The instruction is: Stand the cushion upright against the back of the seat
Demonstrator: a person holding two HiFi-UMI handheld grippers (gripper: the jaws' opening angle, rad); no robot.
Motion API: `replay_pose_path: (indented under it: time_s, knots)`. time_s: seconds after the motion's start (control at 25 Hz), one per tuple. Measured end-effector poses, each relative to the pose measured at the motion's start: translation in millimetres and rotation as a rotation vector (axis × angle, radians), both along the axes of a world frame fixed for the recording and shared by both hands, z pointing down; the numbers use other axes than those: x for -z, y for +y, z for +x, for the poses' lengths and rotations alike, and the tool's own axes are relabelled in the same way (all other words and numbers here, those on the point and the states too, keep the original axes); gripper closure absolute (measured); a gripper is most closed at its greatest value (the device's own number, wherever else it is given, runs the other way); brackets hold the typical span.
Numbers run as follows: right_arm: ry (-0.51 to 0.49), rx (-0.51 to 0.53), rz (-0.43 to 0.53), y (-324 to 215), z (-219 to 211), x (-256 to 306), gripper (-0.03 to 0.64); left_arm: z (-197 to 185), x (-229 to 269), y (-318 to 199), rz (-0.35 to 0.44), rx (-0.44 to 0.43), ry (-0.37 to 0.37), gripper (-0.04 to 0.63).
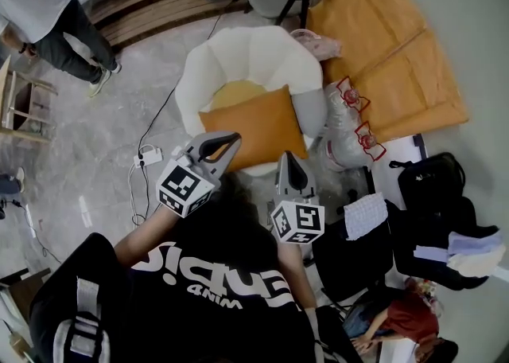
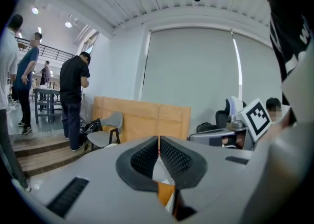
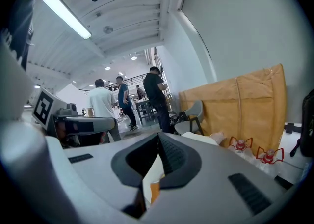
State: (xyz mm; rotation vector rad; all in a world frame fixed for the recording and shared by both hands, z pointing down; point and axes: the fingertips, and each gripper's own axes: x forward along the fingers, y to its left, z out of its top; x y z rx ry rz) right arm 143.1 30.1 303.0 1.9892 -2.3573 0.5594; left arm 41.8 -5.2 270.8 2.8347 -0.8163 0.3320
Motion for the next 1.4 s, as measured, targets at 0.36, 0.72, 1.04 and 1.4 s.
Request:
replay_pose_path:
  time_s: [0.36, 0.72, 1.04, 1.4]
  knots:
    - [0.033, -0.020, -0.028, -45, -2, -4, 0.594, -1, -7, -49, -0.026, -0.021, 0.031, 0.578]
    - [0.104, -0.005, -0.078, -107, -24, -7, 0.594, -20, -16, -120, -0.027, -0.039, 0.069, 0.578]
    - [0.152, -0.014, -0.125, -144, -25, -26, 0.594, -18, -52, -178, -0.010, -0.089, 0.032, 0.578]
    - [0.101, -0.036, -0.152, -172, -10, -56, 0.594, 10, -89, -201, -0.067, -0.132, -0.023, 0.580]
